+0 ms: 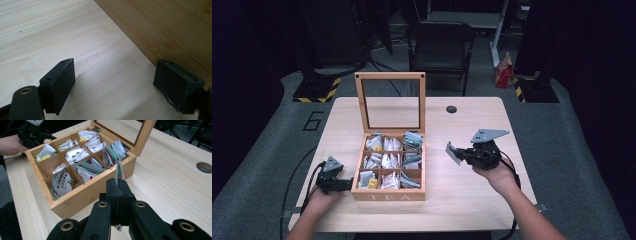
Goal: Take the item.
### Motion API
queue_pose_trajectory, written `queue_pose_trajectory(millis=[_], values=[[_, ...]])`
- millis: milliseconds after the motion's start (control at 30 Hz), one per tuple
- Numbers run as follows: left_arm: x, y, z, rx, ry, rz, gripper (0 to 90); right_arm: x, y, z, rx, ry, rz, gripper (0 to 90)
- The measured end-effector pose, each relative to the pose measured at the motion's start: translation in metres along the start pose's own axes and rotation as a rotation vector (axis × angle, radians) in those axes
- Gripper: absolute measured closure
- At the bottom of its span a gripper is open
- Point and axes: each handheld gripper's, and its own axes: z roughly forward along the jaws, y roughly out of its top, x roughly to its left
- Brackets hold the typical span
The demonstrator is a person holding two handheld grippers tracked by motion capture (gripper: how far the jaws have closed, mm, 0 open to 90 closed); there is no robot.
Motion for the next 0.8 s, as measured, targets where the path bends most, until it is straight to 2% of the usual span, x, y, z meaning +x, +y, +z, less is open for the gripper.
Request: queue_pose_trajectory(millis=[233, 500, 800], values=[[0.000, 0.000, 0.000, -0.001, 0.002, 0.004, 16.9, -0.010, -0.009, -0.007, 0.005, -0.040, 0.021, 89.6], [0.000, 0.000, 0.000, 0.000, 0.000, 0.000, 16.9, -0.017, -0.016, -0.011, 0.010, -0.061, 0.032, 89.6], [0.000, 0.000, 0.000, -0.001, 0.002, 0.005, 16.9, -0.024, -0.039, -0.006, 0.031, -0.097, 0.052, 89.6]])
